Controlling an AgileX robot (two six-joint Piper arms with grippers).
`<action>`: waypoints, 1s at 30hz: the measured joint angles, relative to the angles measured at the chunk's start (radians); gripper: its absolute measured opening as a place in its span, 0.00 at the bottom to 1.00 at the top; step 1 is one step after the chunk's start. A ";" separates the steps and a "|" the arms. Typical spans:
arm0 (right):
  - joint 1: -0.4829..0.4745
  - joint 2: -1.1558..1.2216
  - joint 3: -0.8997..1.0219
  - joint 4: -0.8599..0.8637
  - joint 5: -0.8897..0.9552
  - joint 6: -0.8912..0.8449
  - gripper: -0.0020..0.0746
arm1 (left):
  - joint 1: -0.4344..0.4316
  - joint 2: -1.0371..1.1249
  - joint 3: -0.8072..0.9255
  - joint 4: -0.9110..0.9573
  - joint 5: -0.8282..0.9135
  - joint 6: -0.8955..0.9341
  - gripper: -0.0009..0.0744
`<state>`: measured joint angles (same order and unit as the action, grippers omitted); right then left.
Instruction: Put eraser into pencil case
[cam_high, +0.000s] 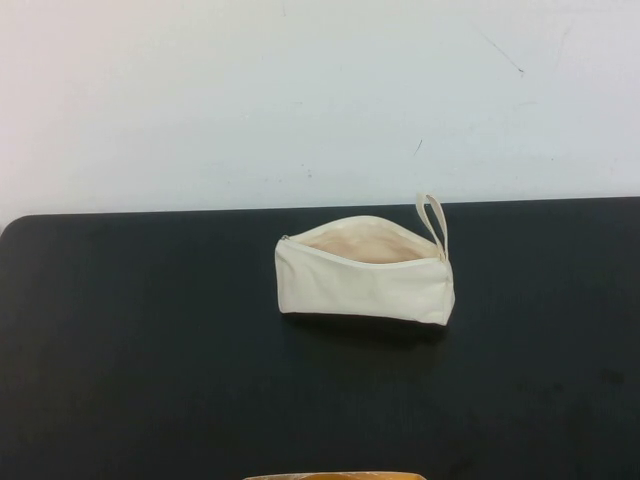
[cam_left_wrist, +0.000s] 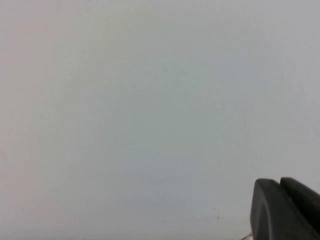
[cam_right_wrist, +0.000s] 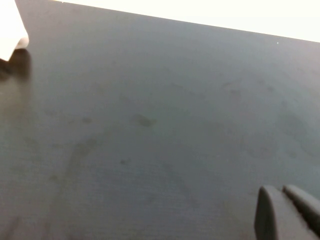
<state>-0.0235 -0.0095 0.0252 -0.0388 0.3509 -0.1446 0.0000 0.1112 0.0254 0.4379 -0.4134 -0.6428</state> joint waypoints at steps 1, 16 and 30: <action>0.000 0.000 0.000 0.000 0.000 0.000 0.02 | -0.006 -0.036 0.000 -0.034 0.054 0.020 0.01; 0.000 0.000 0.000 0.000 0.000 0.000 0.02 | -0.013 -0.121 0.000 -0.483 0.670 0.521 0.01; 0.000 0.000 0.000 0.000 0.000 0.000 0.02 | -0.016 -0.121 -0.004 -0.525 0.742 0.579 0.01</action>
<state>-0.0235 -0.0095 0.0252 -0.0388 0.3509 -0.1446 -0.0160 -0.0096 0.0218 -0.0873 0.3282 -0.0637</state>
